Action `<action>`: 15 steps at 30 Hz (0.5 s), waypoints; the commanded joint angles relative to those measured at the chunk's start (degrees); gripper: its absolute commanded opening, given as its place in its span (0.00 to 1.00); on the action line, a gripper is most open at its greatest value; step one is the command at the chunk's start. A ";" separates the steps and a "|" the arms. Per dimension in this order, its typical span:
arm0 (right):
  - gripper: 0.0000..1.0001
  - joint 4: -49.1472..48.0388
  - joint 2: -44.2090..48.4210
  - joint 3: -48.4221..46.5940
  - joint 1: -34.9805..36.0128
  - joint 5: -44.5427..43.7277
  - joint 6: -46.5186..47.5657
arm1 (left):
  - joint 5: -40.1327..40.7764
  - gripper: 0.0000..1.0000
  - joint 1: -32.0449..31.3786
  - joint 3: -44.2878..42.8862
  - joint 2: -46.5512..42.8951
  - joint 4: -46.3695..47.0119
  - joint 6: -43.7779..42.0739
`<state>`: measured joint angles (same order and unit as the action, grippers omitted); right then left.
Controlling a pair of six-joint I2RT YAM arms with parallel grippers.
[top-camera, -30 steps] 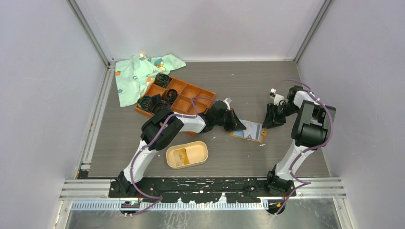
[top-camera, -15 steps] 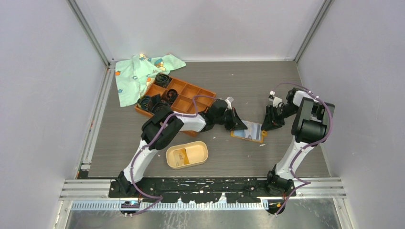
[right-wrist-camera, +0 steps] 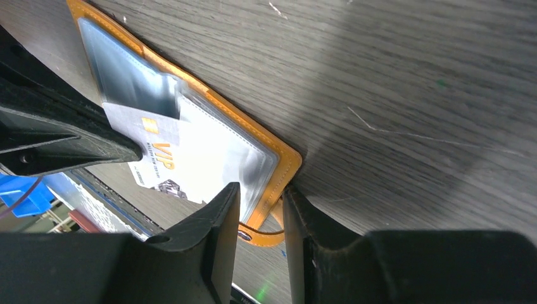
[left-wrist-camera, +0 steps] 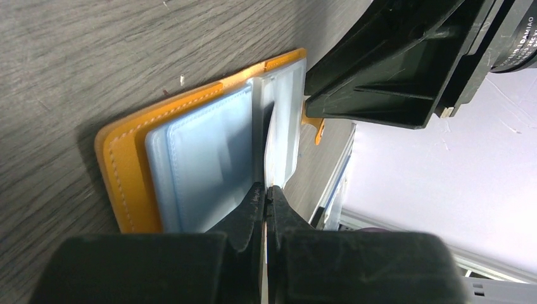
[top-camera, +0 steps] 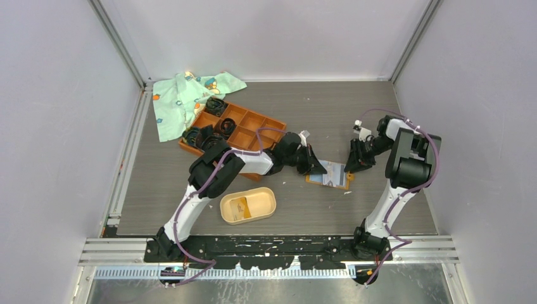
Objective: Put the credit cards into the card holder
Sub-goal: Insert the credit card into the card holder.
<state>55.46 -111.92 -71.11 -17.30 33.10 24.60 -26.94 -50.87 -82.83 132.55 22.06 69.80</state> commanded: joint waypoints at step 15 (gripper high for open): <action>0.34 0.35 -1.53 -4.02 3.85 2.16 1.70 | 2.35 0.00 0.58 -0.86 1.13 2.85 -2.28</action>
<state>55.37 -113.30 -73.47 -14.06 33.15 25.41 -27.05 -50.54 -83.15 133.40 23.38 69.06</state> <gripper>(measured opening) 0.346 0.009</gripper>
